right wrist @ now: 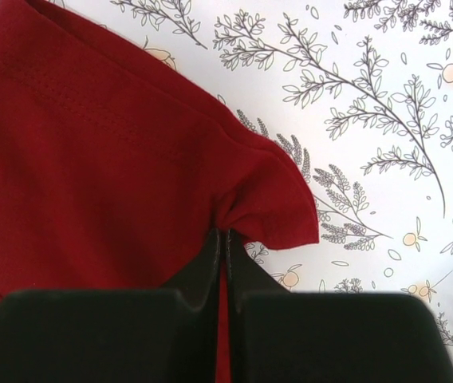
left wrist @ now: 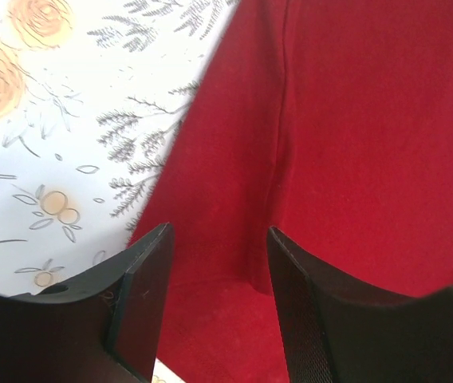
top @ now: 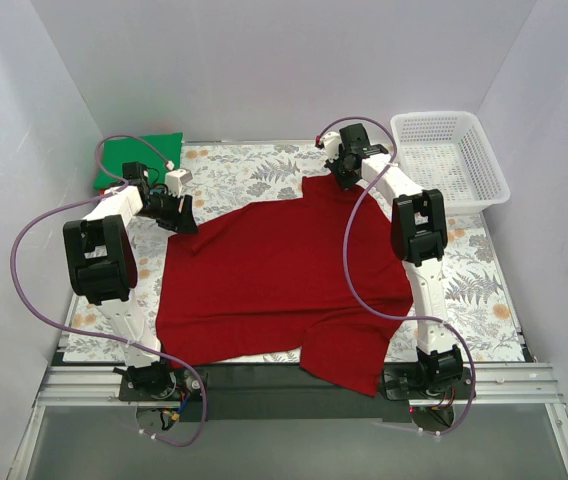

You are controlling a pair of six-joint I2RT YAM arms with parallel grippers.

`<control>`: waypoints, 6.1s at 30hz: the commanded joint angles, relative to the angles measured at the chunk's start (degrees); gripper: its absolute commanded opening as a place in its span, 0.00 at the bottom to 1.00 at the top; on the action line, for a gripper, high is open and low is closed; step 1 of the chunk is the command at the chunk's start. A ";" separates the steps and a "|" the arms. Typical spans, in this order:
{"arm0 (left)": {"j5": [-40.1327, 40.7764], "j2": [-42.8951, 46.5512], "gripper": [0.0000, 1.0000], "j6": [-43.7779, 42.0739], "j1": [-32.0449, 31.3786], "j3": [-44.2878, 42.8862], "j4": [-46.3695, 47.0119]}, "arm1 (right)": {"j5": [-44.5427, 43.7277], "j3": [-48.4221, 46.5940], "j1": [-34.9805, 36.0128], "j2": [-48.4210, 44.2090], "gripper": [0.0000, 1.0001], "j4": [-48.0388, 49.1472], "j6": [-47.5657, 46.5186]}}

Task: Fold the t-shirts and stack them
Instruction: Fold the tshirt

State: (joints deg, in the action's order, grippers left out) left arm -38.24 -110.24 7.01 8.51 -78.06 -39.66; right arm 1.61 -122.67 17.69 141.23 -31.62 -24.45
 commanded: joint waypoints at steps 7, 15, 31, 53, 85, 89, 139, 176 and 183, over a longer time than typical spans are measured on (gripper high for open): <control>-2.63 5.73 0.49 -3.14 -0.60 2.11 -5.17 | -0.20 0.50 -0.38 -4.21 0.01 -0.29 -0.78; -1.14 5.64 0.49 -3.93 -1.31 3.00 -5.78 | -0.46 0.42 -0.47 -4.12 0.01 -0.20 -0.78; 4.66 3.98 0.32 -5.51 -2.89 0.02 -4.81 | -0.38 -0.81 -1.26 -4.56 0.01 -0.29 -0.95; 7.56 4.85 0.48 -7.44 -6.14 3.88 -6.22 | 0.24 -1.17 -1.70 -4.47 0.01 -0.29 -0.78; 14.86 -4.19 0.00 -2.61 -1.13 -11.23 6.52 | -0.90 -7.58 -3.90 -3.77 0.01 7.62 -3.32; 15.30 -4.90 0.00 -3.05 -0.69 -11.50 9.68 | -0.64 -7.58 -3.89 -4.82 0.01 9.38 -4.12; 6.51 14.96 0.00 -25.55 2.12 14.96 37.99 | 10.79 21.33 -3.72 -33.29 0.01 1.12 2.38; 2.64 22.17 0.00 -33.10 3.00 25.32 40.01 | 12.63 44.79 -1.08 -47.18 0.01 -0.55 8.63; -0.52 25.15 0.00 -43.73 4.32 29.80 32.11 | 12.11 47.26 -1.08 -47.89 0.01 -0.38 8.01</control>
State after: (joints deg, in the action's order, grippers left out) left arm -35.70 -88.88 -29.61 12.32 -49.69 -2.74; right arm 13.43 -76.09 16.32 96.05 -32.93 -16.45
